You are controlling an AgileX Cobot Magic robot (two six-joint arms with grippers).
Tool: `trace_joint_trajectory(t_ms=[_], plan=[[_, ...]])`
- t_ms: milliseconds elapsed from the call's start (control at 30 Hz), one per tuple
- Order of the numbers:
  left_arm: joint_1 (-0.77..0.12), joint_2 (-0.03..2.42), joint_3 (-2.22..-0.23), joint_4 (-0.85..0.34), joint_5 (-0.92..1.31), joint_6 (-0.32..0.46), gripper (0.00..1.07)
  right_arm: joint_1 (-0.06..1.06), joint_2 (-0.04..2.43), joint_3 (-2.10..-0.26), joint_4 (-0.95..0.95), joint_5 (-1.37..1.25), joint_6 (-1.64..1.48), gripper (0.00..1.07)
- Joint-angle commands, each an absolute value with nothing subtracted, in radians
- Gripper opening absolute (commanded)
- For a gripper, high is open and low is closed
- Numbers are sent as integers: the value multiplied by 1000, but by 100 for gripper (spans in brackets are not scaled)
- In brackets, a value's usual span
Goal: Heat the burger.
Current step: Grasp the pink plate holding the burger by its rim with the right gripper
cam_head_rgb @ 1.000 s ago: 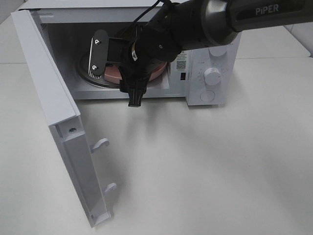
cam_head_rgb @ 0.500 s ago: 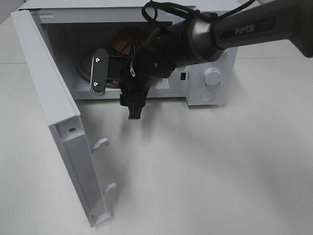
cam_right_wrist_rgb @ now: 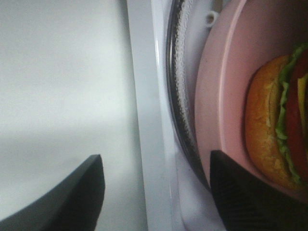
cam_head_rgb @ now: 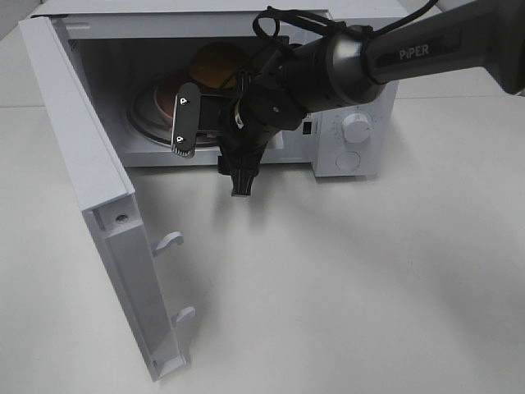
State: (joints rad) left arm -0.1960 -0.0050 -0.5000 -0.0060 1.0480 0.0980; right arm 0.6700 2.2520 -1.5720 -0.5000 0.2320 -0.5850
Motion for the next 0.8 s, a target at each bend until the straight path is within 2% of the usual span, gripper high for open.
trace_joint_trajectory(t_ms=[33, 800], plan=[[-194, -25, -497, -8, 1034, 95, 0, 661, 2257, -1581, -507, 217, -573, 63], [-194, -25, -497, -8, 1034, 95, 0, 688, 2195, -1581, -505, 258, -476, 61]])
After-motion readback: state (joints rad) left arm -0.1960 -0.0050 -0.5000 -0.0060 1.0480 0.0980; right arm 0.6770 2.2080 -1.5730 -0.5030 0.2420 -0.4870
